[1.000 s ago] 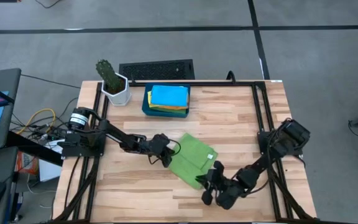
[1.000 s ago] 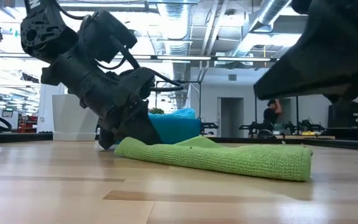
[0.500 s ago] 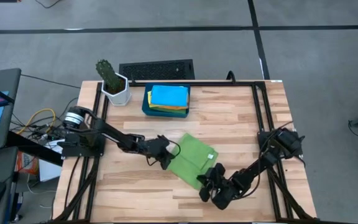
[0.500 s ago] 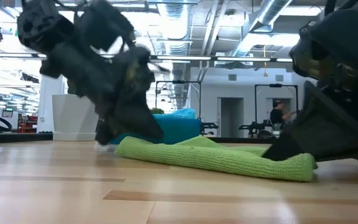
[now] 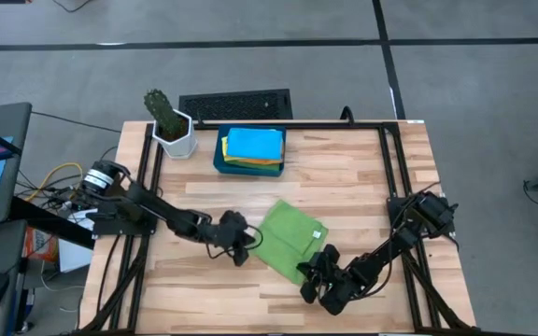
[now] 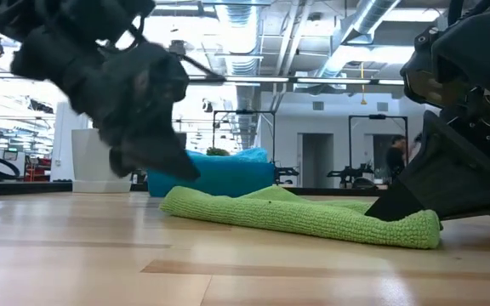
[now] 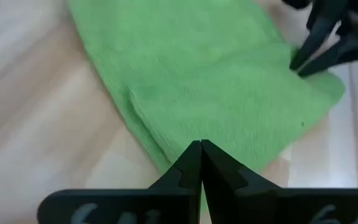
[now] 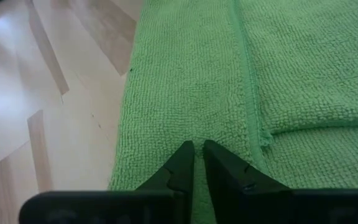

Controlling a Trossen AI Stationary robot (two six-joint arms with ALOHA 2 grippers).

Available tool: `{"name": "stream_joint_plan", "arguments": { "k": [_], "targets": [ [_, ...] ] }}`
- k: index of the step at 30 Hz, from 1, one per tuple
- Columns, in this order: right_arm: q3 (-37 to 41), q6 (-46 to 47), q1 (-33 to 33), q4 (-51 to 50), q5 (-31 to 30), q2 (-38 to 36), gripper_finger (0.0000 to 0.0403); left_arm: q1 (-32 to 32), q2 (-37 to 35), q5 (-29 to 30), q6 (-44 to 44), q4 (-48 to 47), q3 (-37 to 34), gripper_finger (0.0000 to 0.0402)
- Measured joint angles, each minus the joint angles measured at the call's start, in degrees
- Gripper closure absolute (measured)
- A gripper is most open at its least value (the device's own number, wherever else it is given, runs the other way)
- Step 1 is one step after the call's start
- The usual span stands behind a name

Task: Fold microfiber towels
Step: Fold the green towel

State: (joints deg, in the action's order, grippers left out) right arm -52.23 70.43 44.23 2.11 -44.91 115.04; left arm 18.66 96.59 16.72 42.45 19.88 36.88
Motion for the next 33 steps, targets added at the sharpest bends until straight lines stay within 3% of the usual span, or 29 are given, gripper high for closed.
{"name": "stream_joint_plan", "arguments": {
  "k": [13,18,21,23,26,28,33],
  "targets": [
    [0.24,0.13,0.38,-2.97,2.69,-3.74,0.0338,2.32,5.60,1.71,2.99,-0.88,0.35,0.0401],
    [0.17,-0.07,2.40,-9.72,-3.95,-11.36,0.0338,2.99,5.62,1.76,7.49,-0.60,0.28,0.0401],
    [0.11,5.18,3.05,-18.78,-5.78,-15.74,0.0338,4.75,5.79,3.44,13.40,1.47,0.07,0.0401],
    [0.07,11.76,2.44,-25.96,-2.77,-17.91,0.0338,5.85,5.80,3.28,16.39,3.72,0.00,0.0401],
    [0.20,22.45,0.08,-37.54,8.05,-20.97,0.0337,5.82,3.04,0.86,19.75,6.30,-0.06,0.0401],
    [0.13,24.64,-1.65,-41.61,14.93,-23.59,0.0332,4.51,-0.91,-0.42,20.59,6.49,-0.04,0.0401],
    [0.07,24.74,-5.62,-47.73,18.22,-31.42,0.0295,-0.66,-10.93,-0.75,16.57,6.55,0.09,0.0400]
  ]
}}
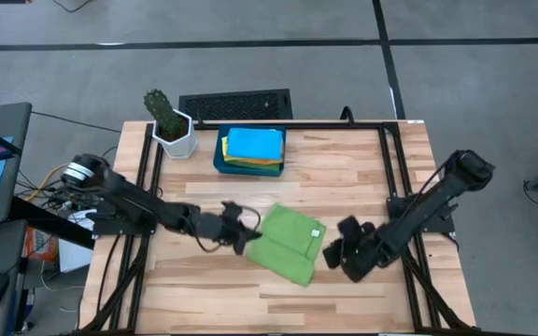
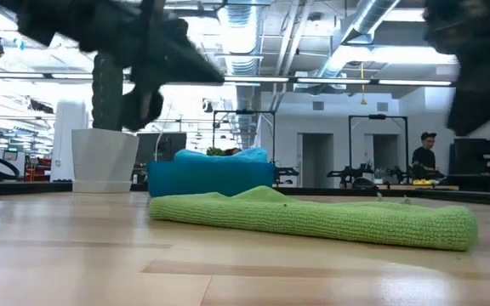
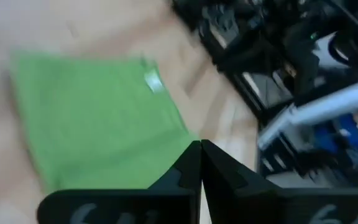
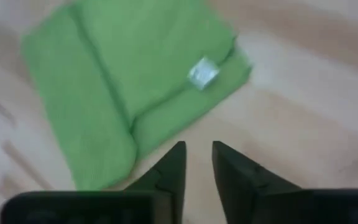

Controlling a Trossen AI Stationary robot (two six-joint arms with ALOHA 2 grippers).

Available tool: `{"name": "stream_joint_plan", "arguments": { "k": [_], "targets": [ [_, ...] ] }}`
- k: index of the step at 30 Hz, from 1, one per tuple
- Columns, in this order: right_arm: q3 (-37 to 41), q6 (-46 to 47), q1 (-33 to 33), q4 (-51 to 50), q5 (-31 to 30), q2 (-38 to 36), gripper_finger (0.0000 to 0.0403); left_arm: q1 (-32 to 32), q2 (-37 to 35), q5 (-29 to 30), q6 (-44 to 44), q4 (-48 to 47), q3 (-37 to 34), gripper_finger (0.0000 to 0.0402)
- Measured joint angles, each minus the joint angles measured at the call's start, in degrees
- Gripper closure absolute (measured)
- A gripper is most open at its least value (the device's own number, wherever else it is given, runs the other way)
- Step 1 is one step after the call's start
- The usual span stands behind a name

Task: Fold microfiber towels
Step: Fold the green towel

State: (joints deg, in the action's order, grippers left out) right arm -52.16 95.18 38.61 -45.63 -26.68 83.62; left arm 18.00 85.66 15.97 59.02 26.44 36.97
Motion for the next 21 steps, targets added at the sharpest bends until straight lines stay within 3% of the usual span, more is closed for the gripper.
{"name": "stream_joint_plan", "arguments": {
  "k": [4,9,15,21],
  "targets": [
    [-0.02,-1.22,-6.50,-3.47,2.58,-3.60,0.0234,-7.61,-4.84,2.27,-4.84,-8.08,0.07,0.0376],
    [-0.04,-5.07,-13.64,-2.10,5.37,-2.17,0.0168,-19.92,-2.56,-12.76,-8.78,-11.35,0.00,0.0305],
    [-0.02,-6.59,-18.08,0.66,9.49,2.99,0.0154,-25.39,4.90,-19.15,-10.32,-7.81,0.00,0.0227],
    [-0.04,-6.52,-19.27,5.15,10.37,4.93,0.0154,-25.48,13.44,-25.49,-9.96,-3.03,3.92,0.0192]
  ]
}}
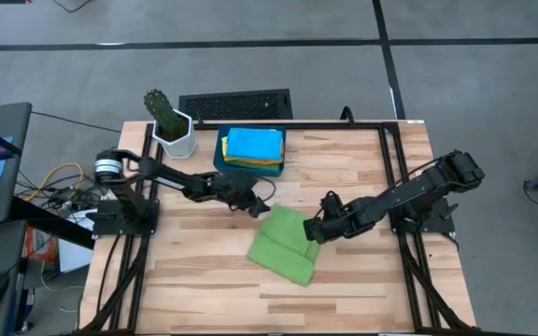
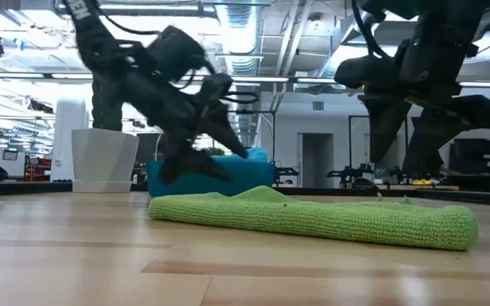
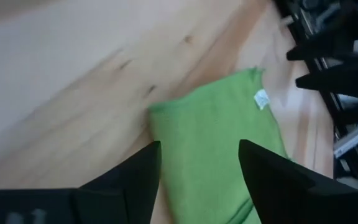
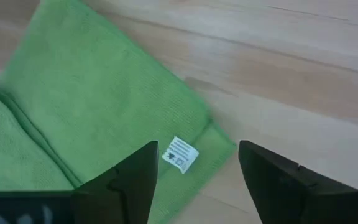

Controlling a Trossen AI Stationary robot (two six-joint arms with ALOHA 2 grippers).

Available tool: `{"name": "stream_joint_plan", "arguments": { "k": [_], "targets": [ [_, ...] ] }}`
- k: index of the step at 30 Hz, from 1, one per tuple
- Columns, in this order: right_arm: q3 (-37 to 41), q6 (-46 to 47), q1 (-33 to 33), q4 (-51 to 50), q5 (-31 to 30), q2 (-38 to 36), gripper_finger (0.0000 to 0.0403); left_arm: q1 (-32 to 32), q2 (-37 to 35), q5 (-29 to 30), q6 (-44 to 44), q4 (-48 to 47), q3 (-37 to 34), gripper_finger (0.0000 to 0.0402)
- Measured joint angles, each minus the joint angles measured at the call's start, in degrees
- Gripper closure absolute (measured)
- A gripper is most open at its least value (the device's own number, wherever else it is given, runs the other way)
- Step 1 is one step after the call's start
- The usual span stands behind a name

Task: Fold microfiber towels
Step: Fold the green towel

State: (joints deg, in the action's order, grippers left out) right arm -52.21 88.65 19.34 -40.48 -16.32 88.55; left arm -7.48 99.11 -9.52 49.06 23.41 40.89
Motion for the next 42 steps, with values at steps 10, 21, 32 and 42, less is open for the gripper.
{"name": "stream_joint_plan", "arguments": {
  "k": [10,21,32,42],
  "targets": [
    [0.04,2.02,-0.27,2.98,0.43,3.36,0.0154,-0.05,6.40,1.90,-8.96,-15.15,13.52,0.0193],
    [-0.19,2.39,-0.25,8.60,3.37,10.07,0.0154,-0.01,11.52,2.48,-11.57,-18.79,16.38,0.0193],
    [-0.11,1.73,-0.69,10.10,4.32,11.18,0.0307,-0.47,12.24,3.49,-11.12,-18.22,16.51,0.0277],
    [0.09,-1.79,-0.61,9.03,4.70,10.01,0.0348,-0.54,12.37,4.24,-11.10,-18.62,16.39,0.0374]
  ]
}}
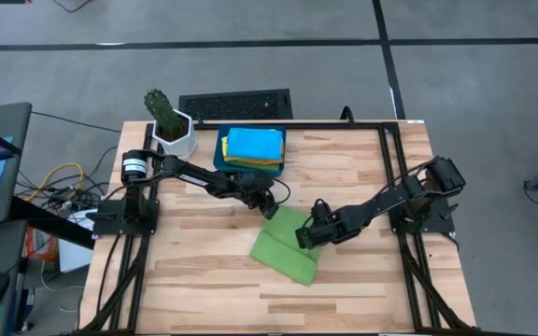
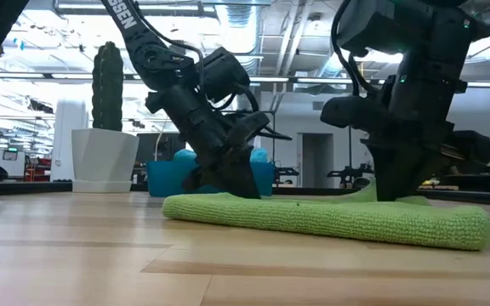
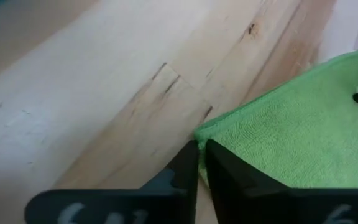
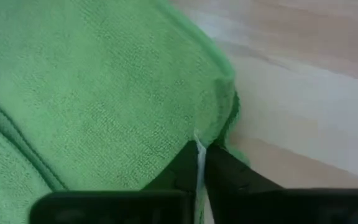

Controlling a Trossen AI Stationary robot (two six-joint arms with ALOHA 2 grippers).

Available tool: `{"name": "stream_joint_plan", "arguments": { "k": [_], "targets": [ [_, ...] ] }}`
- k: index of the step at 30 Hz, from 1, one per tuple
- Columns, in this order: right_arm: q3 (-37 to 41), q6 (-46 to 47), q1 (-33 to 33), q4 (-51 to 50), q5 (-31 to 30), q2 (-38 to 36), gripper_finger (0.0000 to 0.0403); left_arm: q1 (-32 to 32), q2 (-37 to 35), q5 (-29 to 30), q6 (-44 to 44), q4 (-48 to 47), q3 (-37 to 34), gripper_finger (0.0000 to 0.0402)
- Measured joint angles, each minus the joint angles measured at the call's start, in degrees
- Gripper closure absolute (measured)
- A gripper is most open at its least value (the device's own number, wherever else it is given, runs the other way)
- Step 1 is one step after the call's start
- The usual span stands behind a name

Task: Fold microfiber towels
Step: Fold the green towel

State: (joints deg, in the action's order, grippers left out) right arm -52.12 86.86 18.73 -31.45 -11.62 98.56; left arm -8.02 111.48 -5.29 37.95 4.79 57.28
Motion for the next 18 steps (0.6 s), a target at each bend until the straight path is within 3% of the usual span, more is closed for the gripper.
{"name": "stream_joint_plan", "arguments": {
  "k": [10,13,18],
  "targets": [
    [-0.67,1.40,0.72,-1.55,-0.67,-0.81,0.0156,0.05,0.00,0.64,0.13,0.02,-0.02,0.0399],
    [-1.22,1.65,0.79,-1.48,-0.96,-0.81,0.0135,0.09,0.03,0.86,0.63,0.46,-0.07,0.0395],
    [-3.28,1.90,0.74,-5.79,-1.23,-0.81,0.0133,0.09,0.11,0.86,0.68,0.97,-0.07,0.0390]
  ]
}}
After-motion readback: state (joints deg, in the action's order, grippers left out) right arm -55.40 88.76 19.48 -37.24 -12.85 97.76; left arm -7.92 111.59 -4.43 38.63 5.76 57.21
